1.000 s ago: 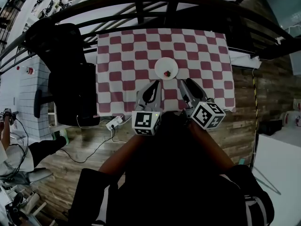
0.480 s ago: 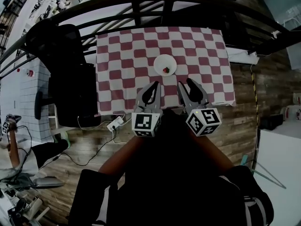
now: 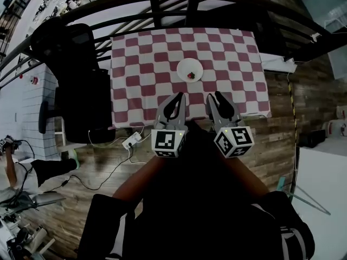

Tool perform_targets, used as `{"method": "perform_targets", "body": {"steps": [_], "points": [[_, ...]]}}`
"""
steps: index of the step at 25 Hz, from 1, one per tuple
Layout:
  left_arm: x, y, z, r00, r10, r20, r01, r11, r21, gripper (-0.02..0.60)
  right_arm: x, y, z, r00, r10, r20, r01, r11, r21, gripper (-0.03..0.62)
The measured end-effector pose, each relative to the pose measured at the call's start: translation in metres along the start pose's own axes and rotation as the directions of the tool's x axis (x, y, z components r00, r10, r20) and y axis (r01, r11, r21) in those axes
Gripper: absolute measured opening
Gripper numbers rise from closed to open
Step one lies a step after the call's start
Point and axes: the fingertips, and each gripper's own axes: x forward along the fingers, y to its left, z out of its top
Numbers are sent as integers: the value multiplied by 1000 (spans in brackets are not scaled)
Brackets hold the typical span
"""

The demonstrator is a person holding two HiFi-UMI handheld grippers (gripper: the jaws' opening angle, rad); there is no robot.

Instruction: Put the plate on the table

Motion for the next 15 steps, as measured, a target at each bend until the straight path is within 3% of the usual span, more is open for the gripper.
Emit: {"method": "perform_targets", "body": {"steps": [7,15], "points": [[-18,-11,-3,1000,-9,-1,9,1000,2,9,-19,7,-7,1000,-9,10,9,1000,16,0],[-40,-33,-15,999,-40,-18,40,999,-3,9,-45,21,-27,999,-32,-4,32,999,4,-2]]}}
